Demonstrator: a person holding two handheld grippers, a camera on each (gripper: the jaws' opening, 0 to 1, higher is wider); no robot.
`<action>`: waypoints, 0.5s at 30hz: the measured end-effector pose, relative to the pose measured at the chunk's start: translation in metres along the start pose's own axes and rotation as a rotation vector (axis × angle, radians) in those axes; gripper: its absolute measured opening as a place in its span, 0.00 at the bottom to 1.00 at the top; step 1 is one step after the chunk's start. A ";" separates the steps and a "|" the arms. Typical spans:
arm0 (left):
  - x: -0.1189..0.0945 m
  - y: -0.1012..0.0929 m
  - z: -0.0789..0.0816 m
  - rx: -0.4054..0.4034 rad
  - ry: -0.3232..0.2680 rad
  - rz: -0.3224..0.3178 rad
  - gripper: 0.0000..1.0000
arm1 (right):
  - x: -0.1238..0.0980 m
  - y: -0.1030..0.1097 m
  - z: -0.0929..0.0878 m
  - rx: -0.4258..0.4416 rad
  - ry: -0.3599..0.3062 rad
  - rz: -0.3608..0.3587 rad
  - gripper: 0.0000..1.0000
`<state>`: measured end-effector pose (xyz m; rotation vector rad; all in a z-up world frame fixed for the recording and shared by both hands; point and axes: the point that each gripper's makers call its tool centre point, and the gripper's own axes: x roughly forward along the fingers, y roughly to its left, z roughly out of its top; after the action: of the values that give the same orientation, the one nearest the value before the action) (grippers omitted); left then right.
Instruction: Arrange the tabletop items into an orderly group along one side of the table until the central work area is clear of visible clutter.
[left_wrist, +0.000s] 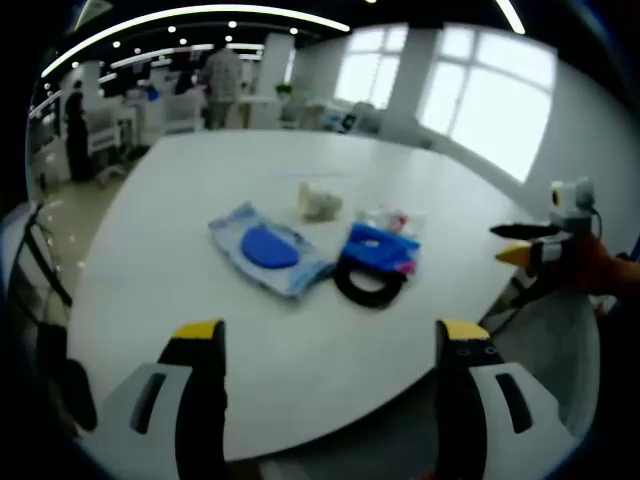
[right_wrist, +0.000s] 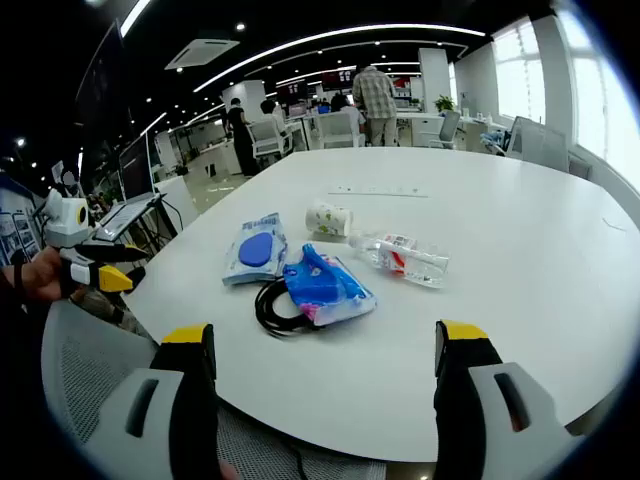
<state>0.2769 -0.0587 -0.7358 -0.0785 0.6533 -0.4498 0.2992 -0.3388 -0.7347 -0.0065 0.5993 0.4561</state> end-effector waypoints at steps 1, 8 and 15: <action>0.000 0.000 0.000 0.001 0.000 0.001 0.83 | 0.000 0.000 0.000 -0.001 0.001 0.000 0.90; 0.000 0.000 -0.001 0.004 0.002 -0.002 0.83 | 0.000 0.002 -0.001 -0.001 0.002 0.005 0.90; -0.001 0.001 0.000 0.002 -0.003 -0.001 0.82 | 0.000 0.001 -0.001 -0.002 0.002 0.004 0.90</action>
<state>0.2768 -0.0579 -0.7357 -0.0778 0.6501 -0.4509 0.2984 -0.3375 -0.7352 -0.0076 0.6007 0.4605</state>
